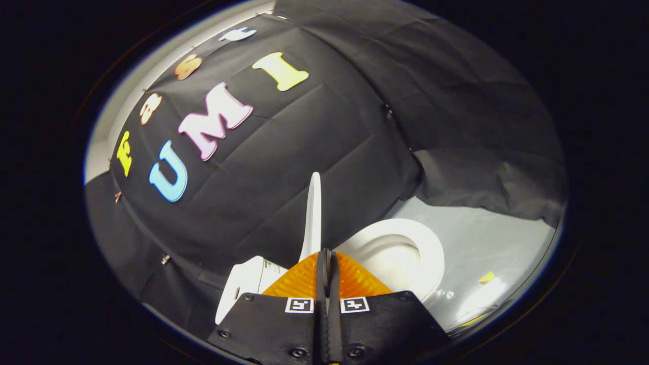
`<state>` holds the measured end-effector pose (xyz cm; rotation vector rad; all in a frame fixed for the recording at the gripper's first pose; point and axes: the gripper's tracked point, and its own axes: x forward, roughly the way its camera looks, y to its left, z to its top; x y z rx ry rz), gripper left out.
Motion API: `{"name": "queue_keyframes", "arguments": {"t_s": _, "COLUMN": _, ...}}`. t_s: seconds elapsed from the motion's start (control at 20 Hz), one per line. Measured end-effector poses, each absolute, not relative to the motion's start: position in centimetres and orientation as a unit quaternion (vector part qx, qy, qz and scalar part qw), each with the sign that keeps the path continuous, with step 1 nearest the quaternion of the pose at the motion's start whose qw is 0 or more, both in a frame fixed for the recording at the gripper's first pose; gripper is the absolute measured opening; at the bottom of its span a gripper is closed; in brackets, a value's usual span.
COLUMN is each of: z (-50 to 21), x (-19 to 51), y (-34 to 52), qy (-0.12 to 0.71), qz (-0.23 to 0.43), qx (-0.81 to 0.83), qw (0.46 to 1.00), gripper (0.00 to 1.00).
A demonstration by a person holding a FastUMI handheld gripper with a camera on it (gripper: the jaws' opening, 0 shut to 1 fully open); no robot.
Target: Open the toilet lid.
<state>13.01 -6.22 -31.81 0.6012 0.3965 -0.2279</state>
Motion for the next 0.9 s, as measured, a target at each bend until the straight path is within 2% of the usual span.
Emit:
{"name": "queue_keyframes", "arguments": {"t_s": 0.35, "z": -27.6, "x": 14.8, "y": 1.5, "qy": 0.176, "qz": -0.087, "qx": 0.167, "qw": 0.966, "gripper": 0.05}}
{"name": "queue_keyframes", "arguments": {"t_s": 0.9, "z": -24.3, "x": 16.3, "y": 15.8, "qy": 0.164, "qz": 0.001, "qx": 0.011, "qw": 0.986, "gripper": 0.05}}
